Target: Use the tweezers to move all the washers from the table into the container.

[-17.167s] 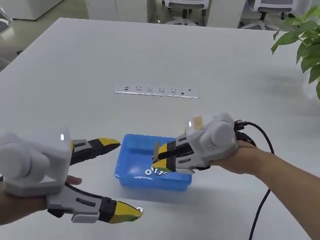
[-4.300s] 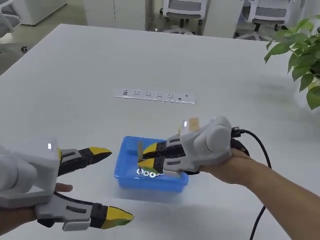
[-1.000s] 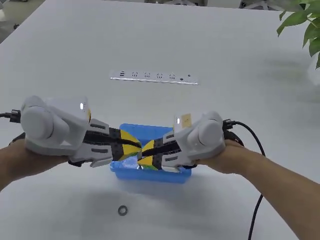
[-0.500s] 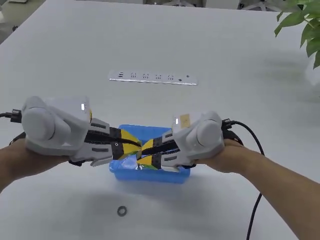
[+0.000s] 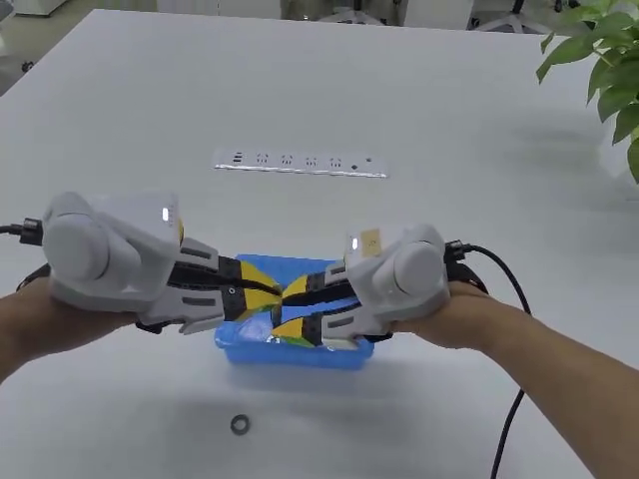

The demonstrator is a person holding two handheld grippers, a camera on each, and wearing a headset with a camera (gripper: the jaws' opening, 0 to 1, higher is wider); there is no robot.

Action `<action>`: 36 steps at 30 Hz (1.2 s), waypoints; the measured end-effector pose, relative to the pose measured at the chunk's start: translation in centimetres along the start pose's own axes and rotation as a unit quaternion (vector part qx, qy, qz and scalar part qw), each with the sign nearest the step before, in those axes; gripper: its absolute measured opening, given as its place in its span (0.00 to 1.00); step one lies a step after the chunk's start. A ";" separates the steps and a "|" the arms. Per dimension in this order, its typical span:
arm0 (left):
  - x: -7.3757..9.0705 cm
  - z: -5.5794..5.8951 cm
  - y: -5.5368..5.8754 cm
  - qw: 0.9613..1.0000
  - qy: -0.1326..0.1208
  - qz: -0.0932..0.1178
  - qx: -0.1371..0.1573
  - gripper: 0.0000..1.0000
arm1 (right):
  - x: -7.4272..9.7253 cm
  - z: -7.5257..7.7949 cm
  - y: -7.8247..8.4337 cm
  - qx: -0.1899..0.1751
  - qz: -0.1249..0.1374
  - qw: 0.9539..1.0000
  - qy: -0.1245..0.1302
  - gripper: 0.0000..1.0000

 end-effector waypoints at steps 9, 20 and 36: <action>0.4 0.3 -0.9 1.000 -0.003 0.002 -0.006 0.05 | 1.3 -0.5 -0.3 -0.012 -0.006 1.000 0.021 0.32; 1.3 1.2 -1.5 1.000 -0.015 0.004 -0.007 0.05 | 3.3 -1.6 0.0 -0.019 -0.024 0.999 0.045 0.42; 2.6 2.7 -2.7 0.999 -0.029 0.005 -0.013 0.05 | 6.2 -3.1 0.8 -0.040 -0.043 0.993 0.100 0.73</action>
Point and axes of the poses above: the centre of the closed fingertips' face, and the gripper's own axes: x roughly backward along the fingers, z roughly to its right, y roughly out of its underside, the point moved 8 cm from there along x, roughly backward along the fingers
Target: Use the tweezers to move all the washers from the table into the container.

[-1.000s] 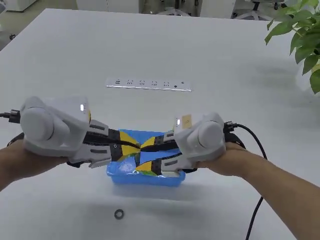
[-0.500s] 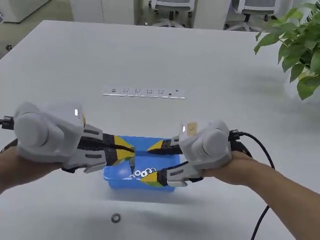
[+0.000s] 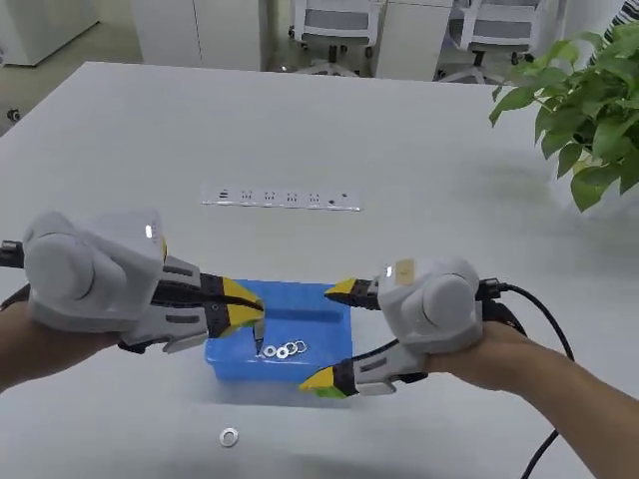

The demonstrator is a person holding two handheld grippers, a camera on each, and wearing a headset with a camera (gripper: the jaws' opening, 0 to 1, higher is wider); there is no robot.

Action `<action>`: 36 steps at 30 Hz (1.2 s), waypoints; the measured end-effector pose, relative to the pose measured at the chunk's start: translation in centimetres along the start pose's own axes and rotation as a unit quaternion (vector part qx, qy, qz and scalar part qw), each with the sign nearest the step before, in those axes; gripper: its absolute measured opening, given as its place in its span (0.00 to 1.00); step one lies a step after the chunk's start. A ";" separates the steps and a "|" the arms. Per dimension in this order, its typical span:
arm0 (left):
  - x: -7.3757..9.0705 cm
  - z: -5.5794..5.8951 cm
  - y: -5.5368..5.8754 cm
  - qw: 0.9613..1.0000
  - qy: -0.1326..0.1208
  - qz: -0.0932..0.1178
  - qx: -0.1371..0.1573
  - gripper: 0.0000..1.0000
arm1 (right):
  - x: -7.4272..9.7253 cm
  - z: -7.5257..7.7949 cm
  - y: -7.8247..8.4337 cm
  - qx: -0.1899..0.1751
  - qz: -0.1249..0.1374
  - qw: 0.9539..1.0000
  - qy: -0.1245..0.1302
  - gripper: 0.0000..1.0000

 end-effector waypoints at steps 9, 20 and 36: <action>1.2 0.9 -0.3 1.000 -0.006 0.004 0.001 0.05 | 1.1 -0.7 0.8 -0.018 -0.006 1.000 0.022 0.86; 2.0 2.3 0.2 1.000 -0.005 0.004 0.009 0.05 | 2.2 -2.3 1.9 -0.054 -0.006 0.998 0.037 0.96; 2.5 4.1 1.8 1.000 -0.003 -0.002 0.019 0.05 | 2.8 -4.0 2.9 -0.093 -0.002 0.995 0.043 1.00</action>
Point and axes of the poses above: the centre of the closed fingertips' face, and the gripper's own axes: x roughly backward along the fingers, z roughly to its right, y roughly out of its underside, the point moved 8 cm from there along x, roughly backward along the fingers
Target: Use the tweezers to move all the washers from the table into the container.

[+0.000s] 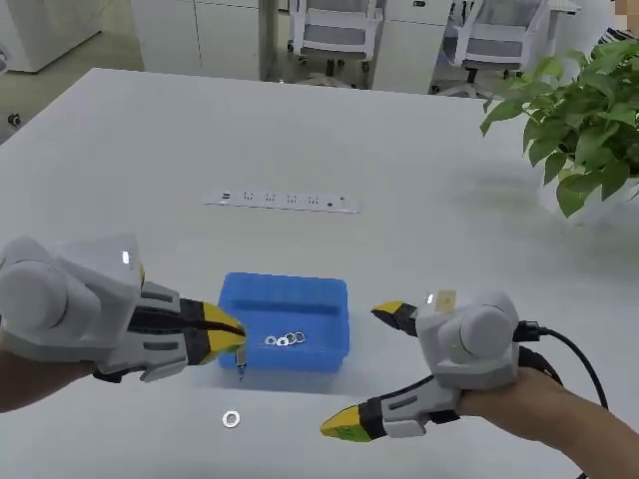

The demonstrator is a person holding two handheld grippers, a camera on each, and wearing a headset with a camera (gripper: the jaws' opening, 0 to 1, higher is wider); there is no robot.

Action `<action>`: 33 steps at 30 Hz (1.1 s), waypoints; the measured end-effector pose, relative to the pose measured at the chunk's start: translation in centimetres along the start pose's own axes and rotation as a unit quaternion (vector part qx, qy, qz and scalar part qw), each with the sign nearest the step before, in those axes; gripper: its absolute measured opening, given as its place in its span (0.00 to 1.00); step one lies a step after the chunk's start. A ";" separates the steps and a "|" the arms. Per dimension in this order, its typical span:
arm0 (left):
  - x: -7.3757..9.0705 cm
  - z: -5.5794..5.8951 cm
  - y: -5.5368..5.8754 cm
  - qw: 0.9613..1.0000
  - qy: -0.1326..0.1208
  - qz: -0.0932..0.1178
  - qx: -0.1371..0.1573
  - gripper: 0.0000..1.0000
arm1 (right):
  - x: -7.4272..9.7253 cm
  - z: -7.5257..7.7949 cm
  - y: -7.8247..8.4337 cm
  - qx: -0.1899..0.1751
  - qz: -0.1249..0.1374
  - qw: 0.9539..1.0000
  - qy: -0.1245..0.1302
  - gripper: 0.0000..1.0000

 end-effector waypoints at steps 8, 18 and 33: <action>-0.2 0.8 1.1 1.000 0.004 -0.005 0.007 0.05 | 0.2 -0.6 0.6 -0.004 -0.007 1.000 0.001 1.00; -0.6 1.1 2.3 1.000 0.008 -0.013 0.011 0.05 | 0.4 -0.8 0.9 -0.008 -0.012 1.000 0.001 1.00; -1.1 0.8 3.6 1.000 0.011 -0.018 0.020 0.05 | 0.0 -1.0 1.5 -0.011 -0.019 1.000 -0.001 0.99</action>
Point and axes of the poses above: the centre of the closed fingertips' face, and the gripper's own axes: x roughly backward along the fingers, z roughly to its right, y roughly out of its underside, the point moved 8 cm from there along x, roughly backward along the fingers
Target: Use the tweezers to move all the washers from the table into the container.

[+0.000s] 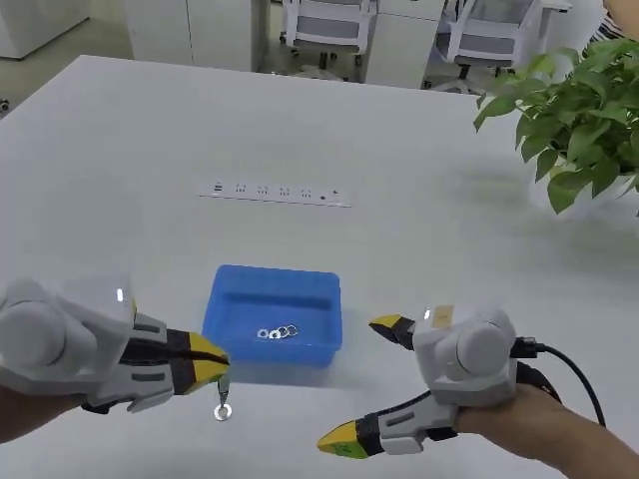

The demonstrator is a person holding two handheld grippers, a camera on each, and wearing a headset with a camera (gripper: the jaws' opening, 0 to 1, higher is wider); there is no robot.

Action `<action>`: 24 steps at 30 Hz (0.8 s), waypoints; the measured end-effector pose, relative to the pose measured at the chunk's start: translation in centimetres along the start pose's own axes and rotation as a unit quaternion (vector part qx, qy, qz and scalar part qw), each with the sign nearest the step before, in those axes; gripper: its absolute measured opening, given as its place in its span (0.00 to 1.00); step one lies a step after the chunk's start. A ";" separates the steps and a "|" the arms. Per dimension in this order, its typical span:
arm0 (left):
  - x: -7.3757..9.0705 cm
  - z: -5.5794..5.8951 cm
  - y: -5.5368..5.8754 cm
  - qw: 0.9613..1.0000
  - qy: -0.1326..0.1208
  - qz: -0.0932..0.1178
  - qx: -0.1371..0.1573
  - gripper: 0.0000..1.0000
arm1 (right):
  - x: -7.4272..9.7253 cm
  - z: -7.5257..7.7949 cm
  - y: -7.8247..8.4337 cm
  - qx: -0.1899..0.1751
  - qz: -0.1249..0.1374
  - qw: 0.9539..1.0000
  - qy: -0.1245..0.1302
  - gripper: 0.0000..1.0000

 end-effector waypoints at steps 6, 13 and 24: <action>-0.1 -0.1 0.0 1.000 0.002 0.005 0.005 0.05 | 0.0 0.0 0.0 -0.001 -0.001 1.000 0.001 0.99; -0.1 -0.2 0.0 1.000 0.008 0.003 0.004 0.05 | -0.1 -0.2 0.1 0.004 0.003 1.000 -0.005 0.96; -0.1 -0.3 -0.2 1.000 0.028 -0.004 -0.002 0.05 | -1.0 -0.9 -1.2 0.039 0.036 0.998 -0.037 0.80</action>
Point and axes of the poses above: the centre of the closed fingertips' face, and the gripper's own axes: x roughly backward along the fingers, z roughly to its right, y roughly out of its underside, the point moved 8 cm from there along x, roughly backward along the fingers
